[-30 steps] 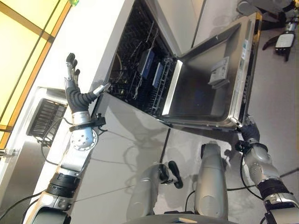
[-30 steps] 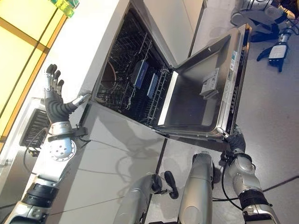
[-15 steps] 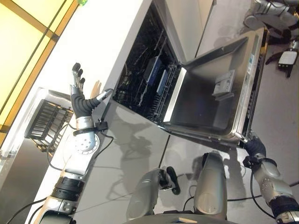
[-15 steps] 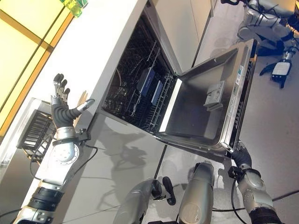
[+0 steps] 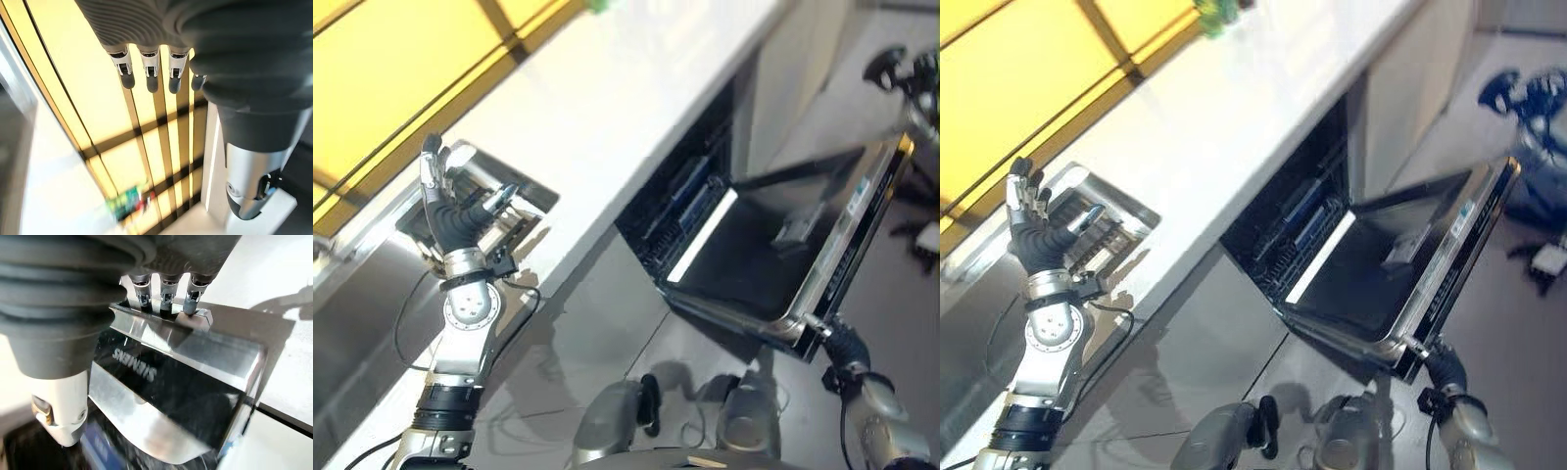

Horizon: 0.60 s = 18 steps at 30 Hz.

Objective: Pick up plates and place into dishwasher.

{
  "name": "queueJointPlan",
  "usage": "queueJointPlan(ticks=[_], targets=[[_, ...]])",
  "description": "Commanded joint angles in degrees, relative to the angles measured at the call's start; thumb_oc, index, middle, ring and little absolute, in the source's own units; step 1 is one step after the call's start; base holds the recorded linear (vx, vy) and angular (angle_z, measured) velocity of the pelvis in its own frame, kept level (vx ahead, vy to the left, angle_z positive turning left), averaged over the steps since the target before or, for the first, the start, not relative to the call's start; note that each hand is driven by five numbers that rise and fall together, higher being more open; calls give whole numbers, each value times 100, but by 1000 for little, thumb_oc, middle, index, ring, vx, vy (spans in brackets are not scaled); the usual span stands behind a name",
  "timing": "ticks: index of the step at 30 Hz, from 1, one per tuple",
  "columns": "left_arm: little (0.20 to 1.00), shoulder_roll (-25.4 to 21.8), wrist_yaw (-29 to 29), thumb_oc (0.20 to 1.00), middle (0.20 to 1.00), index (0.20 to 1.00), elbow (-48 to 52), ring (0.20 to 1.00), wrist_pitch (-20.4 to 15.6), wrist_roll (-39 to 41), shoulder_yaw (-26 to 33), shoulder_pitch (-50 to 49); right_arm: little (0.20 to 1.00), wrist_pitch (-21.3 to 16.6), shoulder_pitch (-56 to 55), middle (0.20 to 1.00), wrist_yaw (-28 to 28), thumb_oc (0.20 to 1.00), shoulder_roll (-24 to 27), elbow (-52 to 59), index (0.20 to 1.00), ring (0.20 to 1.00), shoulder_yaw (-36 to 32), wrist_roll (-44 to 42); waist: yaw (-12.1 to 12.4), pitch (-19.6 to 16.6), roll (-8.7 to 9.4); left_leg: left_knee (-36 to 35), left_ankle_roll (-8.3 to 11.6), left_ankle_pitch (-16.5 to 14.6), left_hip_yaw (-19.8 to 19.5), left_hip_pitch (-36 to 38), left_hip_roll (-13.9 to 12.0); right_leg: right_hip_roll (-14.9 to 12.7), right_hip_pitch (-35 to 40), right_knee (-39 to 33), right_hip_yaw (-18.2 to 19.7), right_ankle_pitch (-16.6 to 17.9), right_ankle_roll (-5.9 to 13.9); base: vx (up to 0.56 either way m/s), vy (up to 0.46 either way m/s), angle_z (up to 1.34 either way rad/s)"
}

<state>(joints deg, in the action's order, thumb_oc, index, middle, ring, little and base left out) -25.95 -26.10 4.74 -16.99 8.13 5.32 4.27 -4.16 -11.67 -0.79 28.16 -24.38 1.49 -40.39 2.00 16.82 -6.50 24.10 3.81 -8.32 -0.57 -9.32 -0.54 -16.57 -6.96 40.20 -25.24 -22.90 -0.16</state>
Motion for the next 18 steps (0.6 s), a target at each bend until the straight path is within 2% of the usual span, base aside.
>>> queueJointPlan(ticks=[1,2,6,14,18], targets=[[1000,-724,295,1000,1000,1000,280,1000,-185,62,310,-95,1000,-746,2043,1000,-643,1000,-570,1083,1000,1000,415,190,601,-414,396,503,-315,-611,332,-49,137,-108,787,-501,769,601,173,63,-124,45],[1000,-753,390,1000,1000,1000,293,1000,-221,105,374,-133,1000,-768,2124,1000,-561,1000,-593,1051,1000,1000,443,152,738,-444,467,471,-316,-597,266,-33,132,-81,854,-551,694,649,191,33,-102,51],[1000,-830,546,1000,1000,1000,322,1000,-246,239,502,-150,1000,-899,2400,1000,-354,1000,-678,913,1000,1000,589,62,1026,-534,607,267,-322,-482,75,30,155,24,1041,-764,524,774,246,-16,-78,40],[1000,-893,665,1000,1000,1000,294,1000,-372,336,573,-66,1000,-977,2798,1000,-156,1000,-729,836,1000,1000,690,-22,1243,-702,758,-237,-316,-191,-23,224,83,151,1174,-1136,336,1070,357,-107,-60,54],[1000,-910,715,1000,1000,1000,213,1000,-381,402,584,-4,1000,-944,2863,1000,-17,1000,-783,842,1000,1000,732,23,1220,-782,771,-504,-305,-28,-12,342,40,200,1156,-1259,320,1243,395,-142,-21,16]])
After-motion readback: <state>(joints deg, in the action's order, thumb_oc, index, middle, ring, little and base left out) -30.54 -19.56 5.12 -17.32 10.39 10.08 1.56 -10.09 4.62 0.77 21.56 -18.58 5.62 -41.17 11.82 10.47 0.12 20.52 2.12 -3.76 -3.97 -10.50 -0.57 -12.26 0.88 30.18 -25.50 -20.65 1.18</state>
